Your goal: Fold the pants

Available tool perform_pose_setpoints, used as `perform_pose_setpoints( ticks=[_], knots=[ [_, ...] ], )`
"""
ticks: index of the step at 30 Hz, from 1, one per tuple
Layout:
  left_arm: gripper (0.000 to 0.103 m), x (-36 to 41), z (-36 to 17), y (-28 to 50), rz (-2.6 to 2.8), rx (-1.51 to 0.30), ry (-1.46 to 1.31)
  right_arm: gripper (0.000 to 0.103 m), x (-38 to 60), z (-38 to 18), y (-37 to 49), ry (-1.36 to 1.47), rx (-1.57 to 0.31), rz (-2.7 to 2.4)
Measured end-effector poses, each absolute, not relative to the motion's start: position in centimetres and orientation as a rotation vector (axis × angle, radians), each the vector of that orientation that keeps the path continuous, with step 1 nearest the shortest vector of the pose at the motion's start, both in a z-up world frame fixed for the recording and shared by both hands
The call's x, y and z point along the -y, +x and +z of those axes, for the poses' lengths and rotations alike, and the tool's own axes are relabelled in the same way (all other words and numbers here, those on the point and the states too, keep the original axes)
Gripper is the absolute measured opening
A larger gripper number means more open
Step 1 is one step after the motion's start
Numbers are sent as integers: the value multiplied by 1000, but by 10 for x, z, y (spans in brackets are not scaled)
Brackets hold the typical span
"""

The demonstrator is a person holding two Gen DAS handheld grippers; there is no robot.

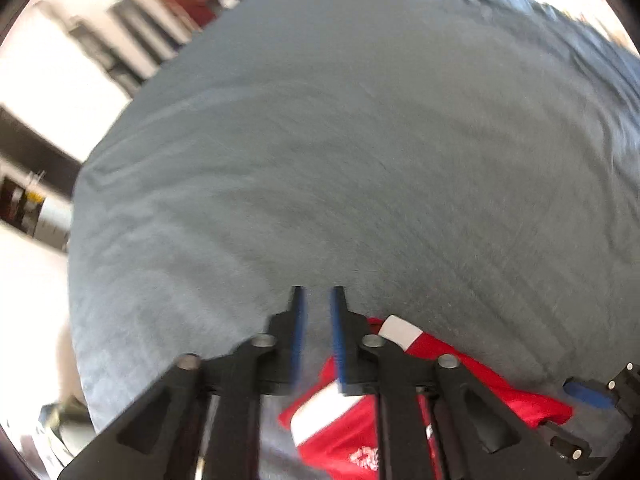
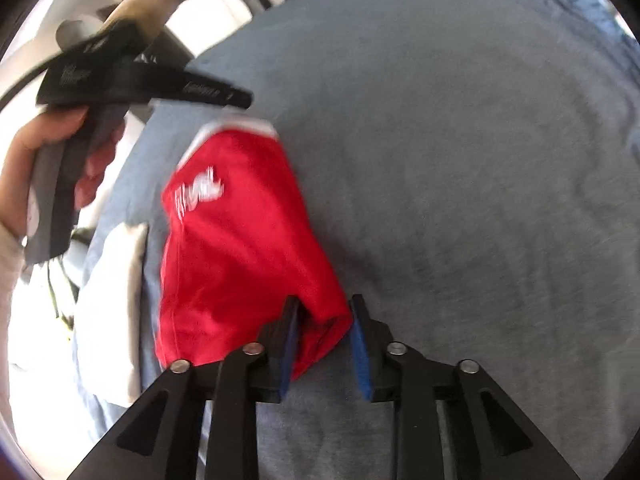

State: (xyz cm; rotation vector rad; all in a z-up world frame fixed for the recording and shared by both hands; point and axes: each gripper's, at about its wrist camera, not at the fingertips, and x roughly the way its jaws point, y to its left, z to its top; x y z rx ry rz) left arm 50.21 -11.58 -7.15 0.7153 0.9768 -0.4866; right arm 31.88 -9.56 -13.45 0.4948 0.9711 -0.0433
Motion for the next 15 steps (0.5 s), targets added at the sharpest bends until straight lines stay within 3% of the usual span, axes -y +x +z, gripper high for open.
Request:
perform_pose_setpoints(
  ticks=[1, 9, 11, 15],
  knots=[
    [30, 109, -63, 498, -477, -969, 674, 39, 96, -128, 317, 476, -947, -64],
    [30, 61, -31, 452, -503, -981, 509, 44, 94, -88, 314, 419, -834, -2],
    [30, 57, -22, 436, -491, -965, 495, 54, 90, -78, 313, 386, -807, 17],
    [42, 43, -8, 401, -465, -940, 436, 55, 84, -56, 306, 314, -735, 71]
  ],
)
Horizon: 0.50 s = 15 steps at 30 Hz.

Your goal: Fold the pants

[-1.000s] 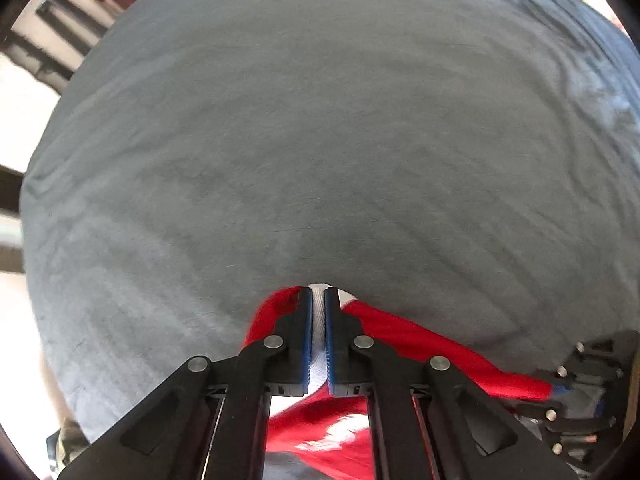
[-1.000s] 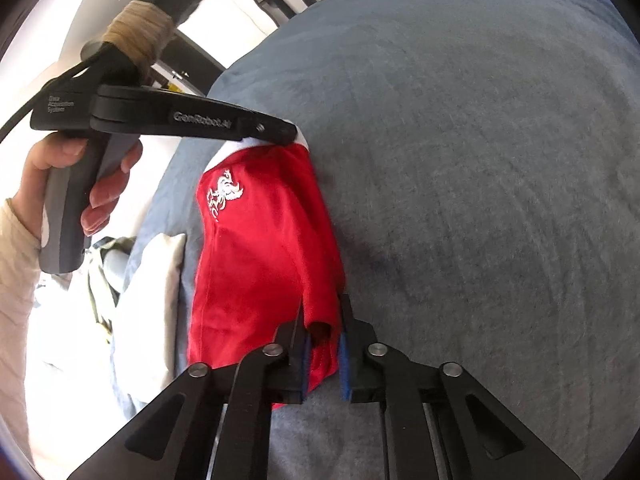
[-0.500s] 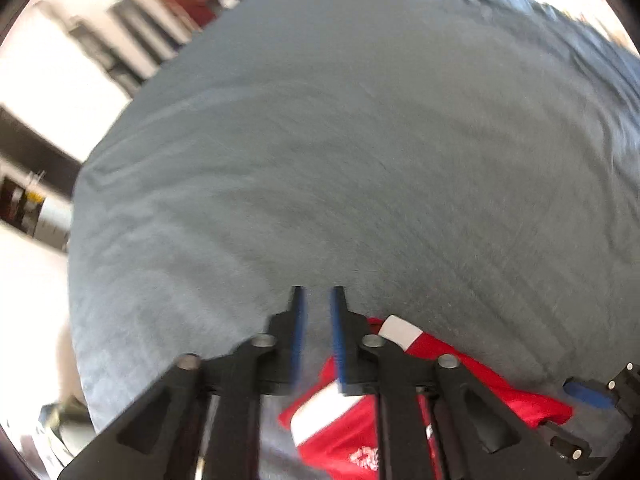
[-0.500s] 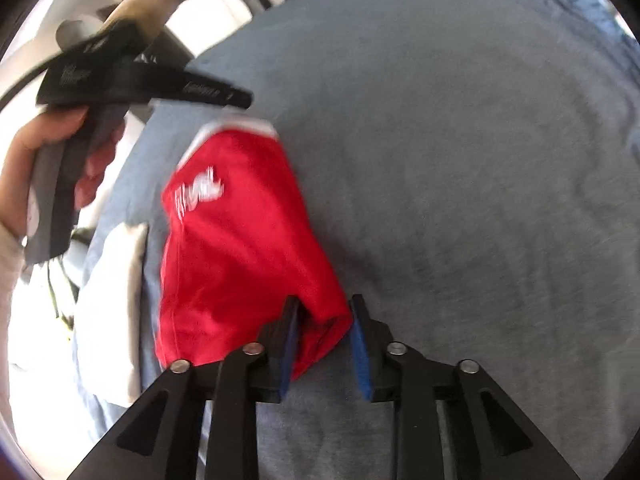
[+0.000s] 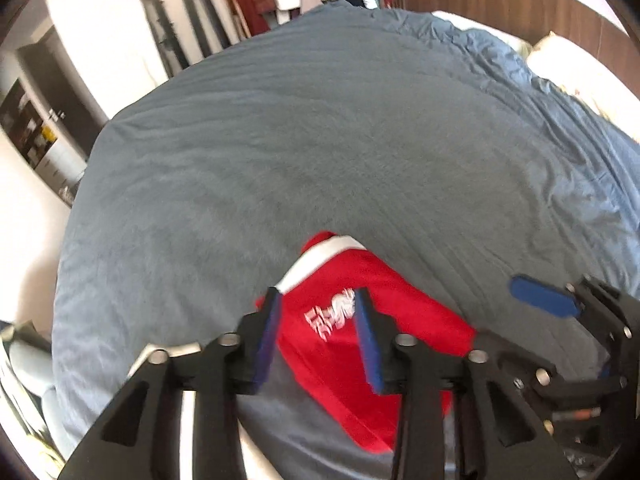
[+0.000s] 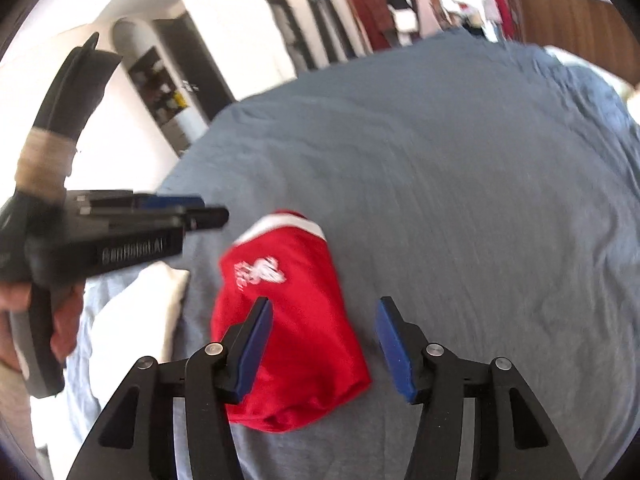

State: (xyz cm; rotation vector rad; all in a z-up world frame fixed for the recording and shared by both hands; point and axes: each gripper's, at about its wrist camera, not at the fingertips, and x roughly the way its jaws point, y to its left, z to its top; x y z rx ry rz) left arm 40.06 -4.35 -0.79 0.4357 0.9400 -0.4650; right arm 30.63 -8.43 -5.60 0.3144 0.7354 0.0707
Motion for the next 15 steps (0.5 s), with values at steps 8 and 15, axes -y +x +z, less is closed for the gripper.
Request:
perform_pose_setpoints(
  ticks=[8, 15],
  knots=[
    [44, 3, -42, 355, -376, -976, 264, 55, 103, -51, 294, 329, -758, 110],
    [43, -20, -76, 315, -336, -998, 74, 55, 110, -77, 278, 287, -842, 106]
  ],
)
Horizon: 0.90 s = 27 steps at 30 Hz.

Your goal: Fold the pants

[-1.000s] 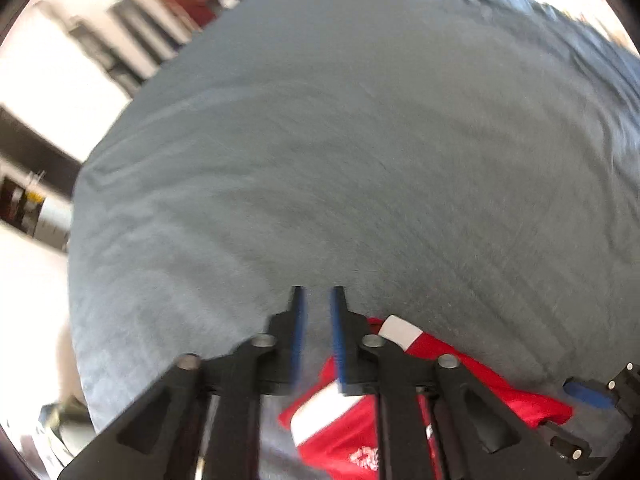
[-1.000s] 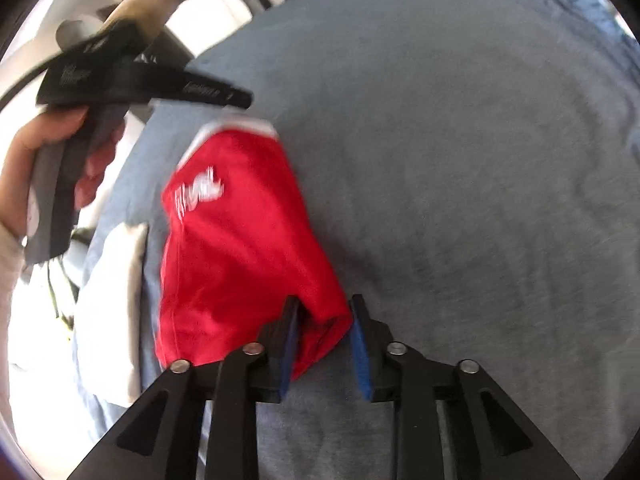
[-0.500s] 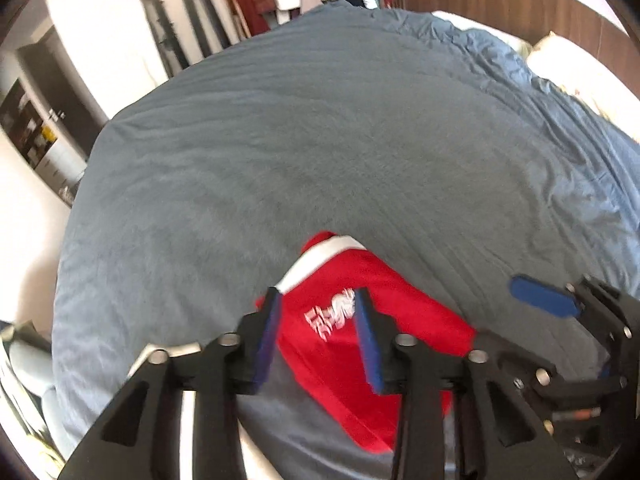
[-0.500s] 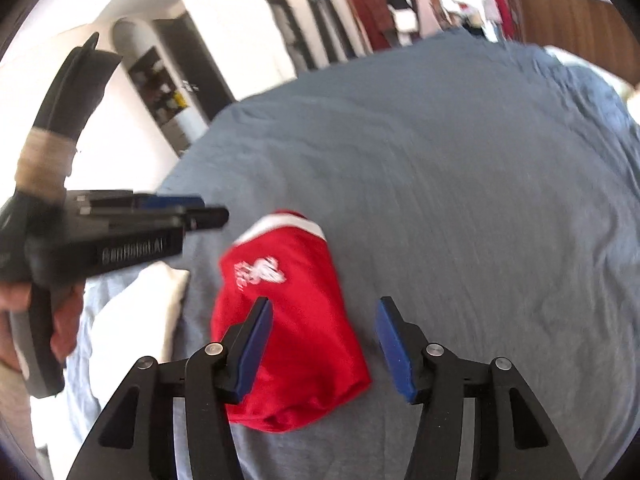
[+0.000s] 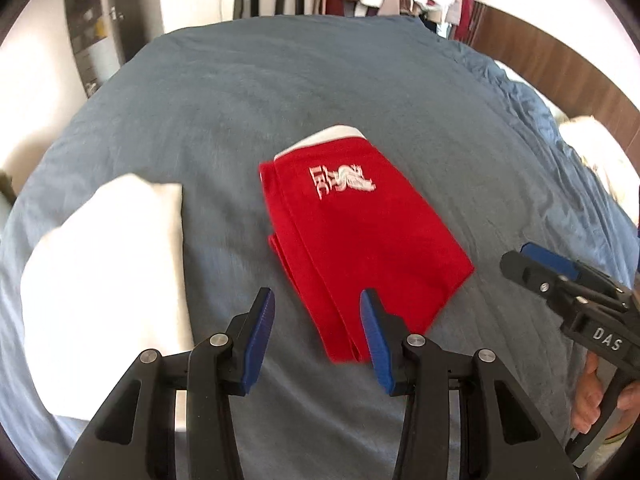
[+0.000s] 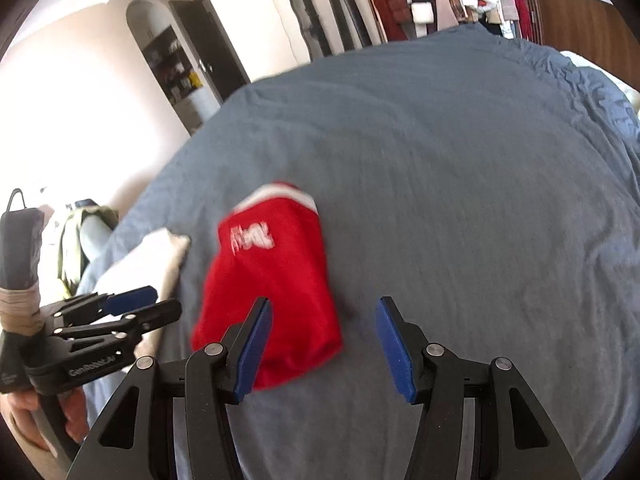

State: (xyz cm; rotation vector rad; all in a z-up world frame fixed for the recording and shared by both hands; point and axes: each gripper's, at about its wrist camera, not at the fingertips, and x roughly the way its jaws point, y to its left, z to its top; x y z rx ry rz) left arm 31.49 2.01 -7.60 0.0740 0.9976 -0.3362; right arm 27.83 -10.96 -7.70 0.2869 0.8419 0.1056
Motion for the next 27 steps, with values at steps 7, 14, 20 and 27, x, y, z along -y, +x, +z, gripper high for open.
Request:
perform_pose_setpoints(
  ticks=[7, 14, 20, 27],
  knots=[
    [43, -2, -96, 279, -397, -974, 86, 55, 106, -95, 256, 256, -880, 144],
    [38, 2, -109, 285, -406, -960, 45, 55, 96, -107, 250, 228, -920, 176],
    [34, -3, -126, 297, -399, -1008, -10, 55, 95, -110, 252, 237, -930, 177],
    [11, -5, -125, 297, -437, -996, -26, 55, 93, -112, 254, 238, -939, 180]
  ],
)
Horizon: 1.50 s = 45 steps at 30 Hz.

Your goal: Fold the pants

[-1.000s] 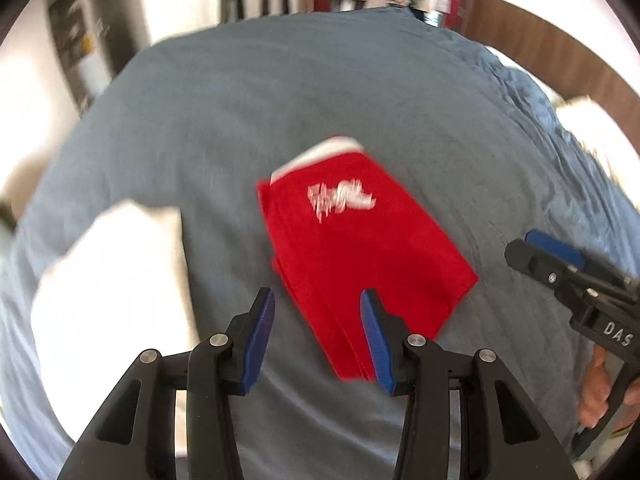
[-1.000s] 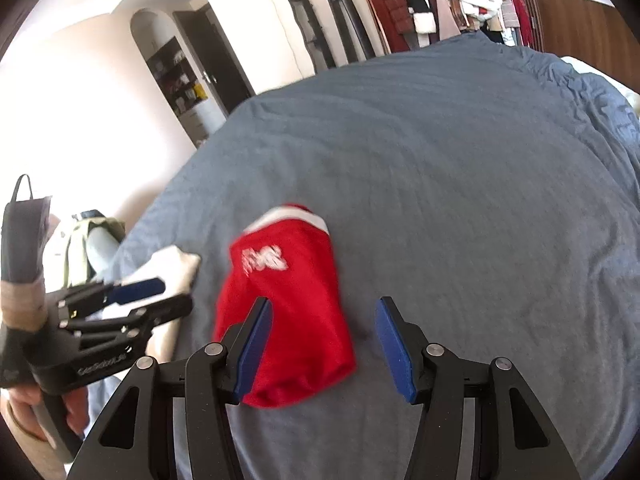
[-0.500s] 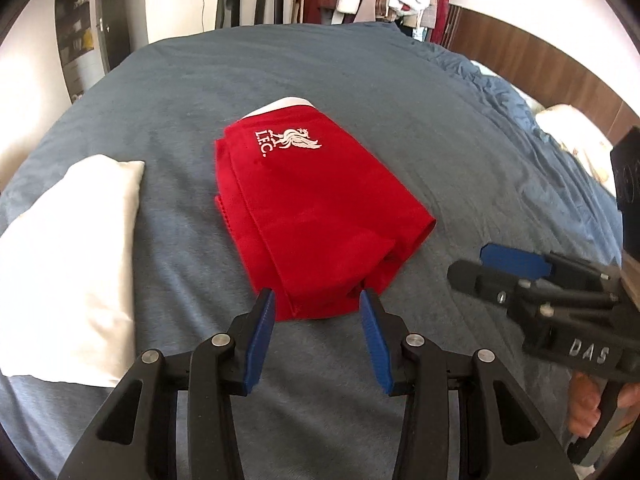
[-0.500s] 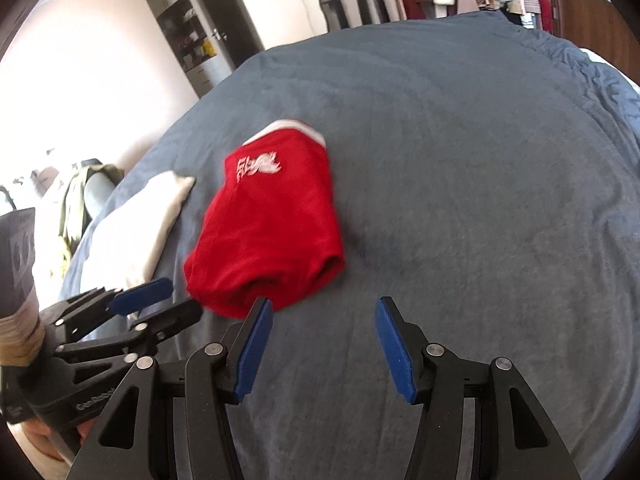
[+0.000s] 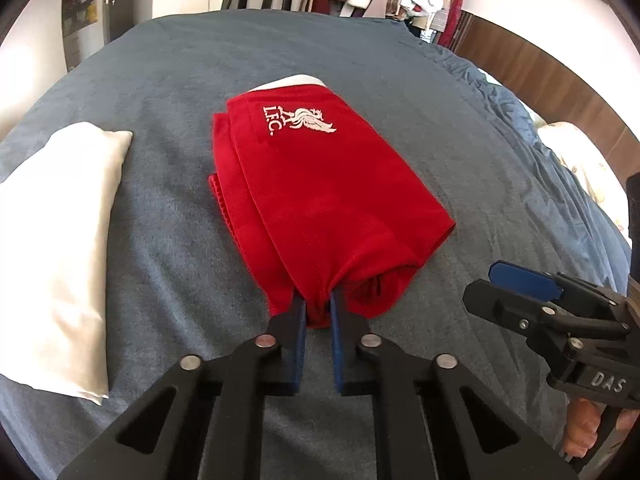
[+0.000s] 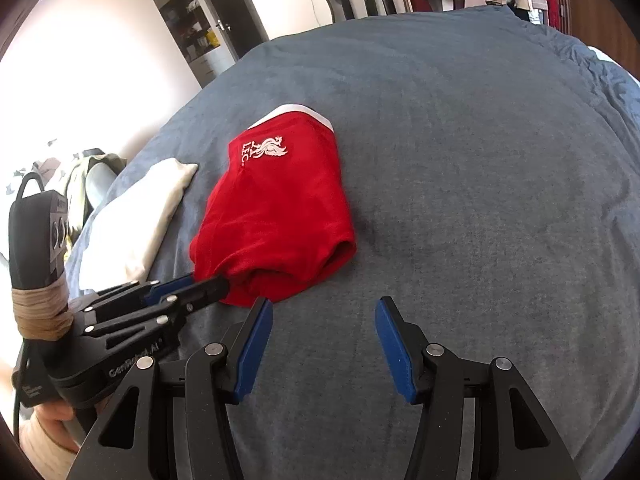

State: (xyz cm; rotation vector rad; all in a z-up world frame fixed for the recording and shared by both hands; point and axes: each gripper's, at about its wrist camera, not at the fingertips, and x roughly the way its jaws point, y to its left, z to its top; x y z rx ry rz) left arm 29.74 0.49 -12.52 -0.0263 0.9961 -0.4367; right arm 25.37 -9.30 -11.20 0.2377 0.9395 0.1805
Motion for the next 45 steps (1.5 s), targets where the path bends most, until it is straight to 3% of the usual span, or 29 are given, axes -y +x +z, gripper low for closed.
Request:
perform_pose_setpoints(
  ticks=[9, 11, 13, 15, 27, 35, 45],
  knots=[
    [11, -28, -112, 288, -408, -970, 28, 55, 90, -107, 253, 225, -930, 186],
    [18, -27, -119, 291, -402, -1000, 34, 55, 88, -108, 253, 220, -932, 184],
    [38, -25, -122, 290, -385, -1018, 58, 55, 86, -108, 253, 215, -936, 185],
    [48, -24, -120, 283, -378, -994, 99, 55, 85, -108, 253, 215, -940, 190],
    [48, -46, -93, 306, -367, -891, -115, 55, 105, -95, 277, 327, -842, 190],
    [47, -40, -118, 356, -371, -961, -193, 55, 112, -98, 325, 348, -829, 241],
    [47, -34, -142, 379, -369, -1012, -211, 55, 117, -135, 370, 391, -941, 350]
  ],
)
